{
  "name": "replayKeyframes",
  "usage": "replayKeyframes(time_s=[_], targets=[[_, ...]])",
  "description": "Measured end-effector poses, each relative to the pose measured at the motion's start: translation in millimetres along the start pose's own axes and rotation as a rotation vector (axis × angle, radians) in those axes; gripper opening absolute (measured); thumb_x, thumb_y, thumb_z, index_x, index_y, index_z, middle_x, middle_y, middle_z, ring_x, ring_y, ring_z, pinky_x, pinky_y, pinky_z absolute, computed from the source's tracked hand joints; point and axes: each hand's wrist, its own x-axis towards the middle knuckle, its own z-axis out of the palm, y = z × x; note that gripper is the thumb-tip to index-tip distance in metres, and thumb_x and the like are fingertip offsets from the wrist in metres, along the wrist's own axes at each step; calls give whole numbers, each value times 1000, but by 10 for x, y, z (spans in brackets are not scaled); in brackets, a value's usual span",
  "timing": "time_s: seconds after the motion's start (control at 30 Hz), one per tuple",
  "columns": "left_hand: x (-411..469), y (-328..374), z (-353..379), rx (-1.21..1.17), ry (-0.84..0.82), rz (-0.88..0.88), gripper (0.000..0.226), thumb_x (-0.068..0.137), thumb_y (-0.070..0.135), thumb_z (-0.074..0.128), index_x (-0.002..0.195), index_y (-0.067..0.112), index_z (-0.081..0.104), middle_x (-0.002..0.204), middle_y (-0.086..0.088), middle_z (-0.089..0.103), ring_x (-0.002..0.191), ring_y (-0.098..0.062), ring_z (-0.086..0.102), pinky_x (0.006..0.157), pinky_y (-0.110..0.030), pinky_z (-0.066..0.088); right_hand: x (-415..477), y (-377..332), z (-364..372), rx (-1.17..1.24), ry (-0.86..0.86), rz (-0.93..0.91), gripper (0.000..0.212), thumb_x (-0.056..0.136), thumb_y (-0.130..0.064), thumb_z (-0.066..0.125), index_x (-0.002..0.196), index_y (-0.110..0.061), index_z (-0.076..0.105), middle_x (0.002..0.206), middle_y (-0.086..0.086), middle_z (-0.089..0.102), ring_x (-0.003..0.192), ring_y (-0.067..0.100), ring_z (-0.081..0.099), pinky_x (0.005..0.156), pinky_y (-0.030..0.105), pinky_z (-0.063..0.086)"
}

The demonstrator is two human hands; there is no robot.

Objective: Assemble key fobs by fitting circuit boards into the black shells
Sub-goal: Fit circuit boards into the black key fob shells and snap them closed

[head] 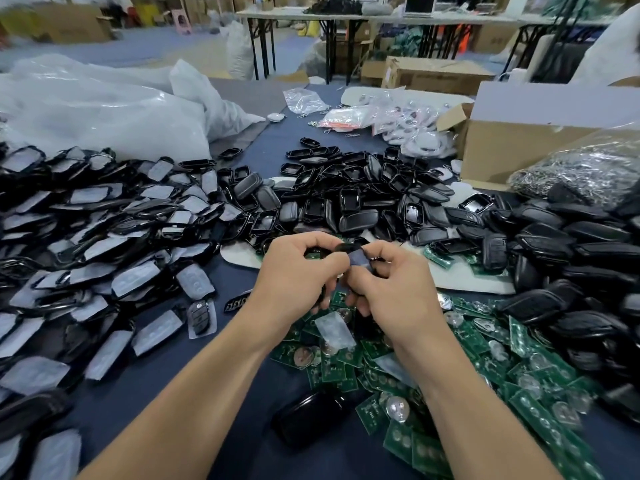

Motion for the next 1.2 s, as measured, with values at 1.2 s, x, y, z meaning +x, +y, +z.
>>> replayKeyframes(time_s=[1.2], targets=[[65,32,-148,-128,-5,-44,36,88,-10,70,108,19,69,95,-7,81,90,-29,77,74,-43,66,73,-83,-165,660,-49,216,42,71,-8,76,113,-6,72,101,15,78,89,23,76,77,26,61]])
